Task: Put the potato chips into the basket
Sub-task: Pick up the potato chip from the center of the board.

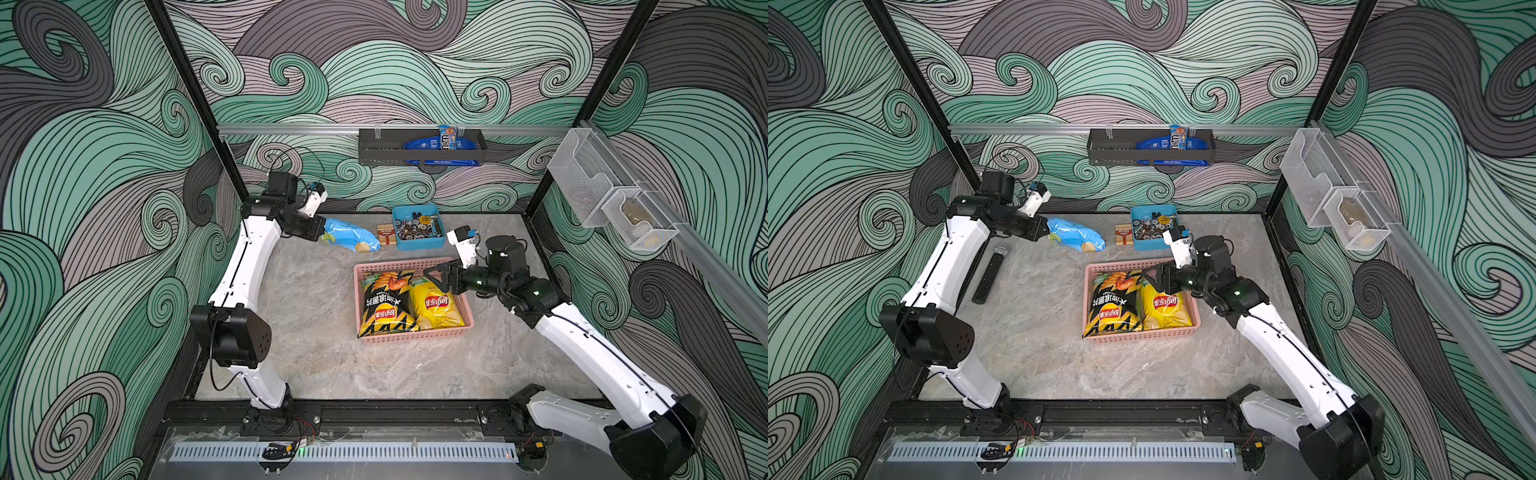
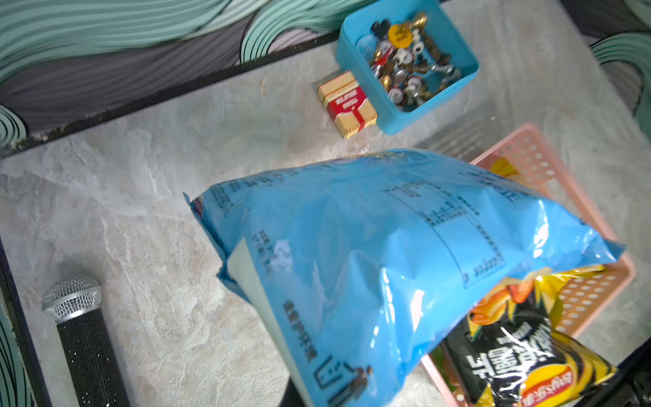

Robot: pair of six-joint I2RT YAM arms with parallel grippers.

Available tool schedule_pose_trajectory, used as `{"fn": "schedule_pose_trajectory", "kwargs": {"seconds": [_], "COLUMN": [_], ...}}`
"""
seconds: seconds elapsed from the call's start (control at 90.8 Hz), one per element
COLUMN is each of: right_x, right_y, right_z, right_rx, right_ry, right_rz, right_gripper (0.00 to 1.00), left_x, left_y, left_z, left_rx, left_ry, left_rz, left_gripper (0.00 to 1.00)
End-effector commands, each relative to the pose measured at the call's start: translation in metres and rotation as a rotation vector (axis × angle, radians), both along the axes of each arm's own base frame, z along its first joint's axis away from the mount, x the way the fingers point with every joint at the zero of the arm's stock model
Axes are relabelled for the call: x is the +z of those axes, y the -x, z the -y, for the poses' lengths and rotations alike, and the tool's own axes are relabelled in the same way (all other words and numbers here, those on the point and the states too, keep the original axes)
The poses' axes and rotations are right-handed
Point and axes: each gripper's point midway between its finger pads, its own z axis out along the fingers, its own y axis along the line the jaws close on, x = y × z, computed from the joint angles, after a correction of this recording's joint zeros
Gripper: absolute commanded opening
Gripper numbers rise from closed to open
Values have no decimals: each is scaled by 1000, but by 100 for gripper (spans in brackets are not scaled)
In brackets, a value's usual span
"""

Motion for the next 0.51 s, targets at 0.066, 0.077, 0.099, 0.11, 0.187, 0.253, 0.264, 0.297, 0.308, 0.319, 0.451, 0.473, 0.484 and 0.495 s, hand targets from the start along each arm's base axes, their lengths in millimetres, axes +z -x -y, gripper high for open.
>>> {"fn": "schedule_pose_trajectory", "kwargs": {"seconds": [0.066,0.077,0.099,0.11,0.187,0.253,0.264,0.297,0.308,0.319,0.451,0.473,0.484,0.495], "right_x": [31,33,37,39,53,62,63,67,67,68,76,73,73,72], "right_y": [13,14,15,16,19,19,18,17,16,16,8,7,6,6], "right_z": [-33,-35,-38,-39,-50,-58,-58,-61,-62,-63,-71,-73,-74,-75], "right_rx": [130,133,140,142,162,170,167,164,163,162,140,139,138,139], "right_ry": [8,9,13,14,22,40,46,60,67,72,139,155,162,169], "right_rz": [137,144,159,166,217,248,252,265,268,272,308,306,306,305], "right_gripper": [61,61,62,61,62,62,62,62,62,62,62,62,62,62], "left_x": [53,54,56,57,60,60,59,57,57,57,53,52,52,52], "left_y": [21,23,25,27,37,46,47,50,51,52,60,60,61,61], "left_z": [20,21,24,25,35,43,45,48,49,50,59,60,61,61], "left_rx": [-94,-102,-118,-126,-181,-219,-225,-239,-243,-246,-268,-270,-272,-273], "left_ry": [95,97,103,106,110,102,100,98,97,95,88,88,89,89], "left_rz": [55,54,56,54,56,51,49,45,45,43,31,29,28,28], "left_gripper": [0,0,0,0,0,0,0,0,0,0,0,0,0,0]}}
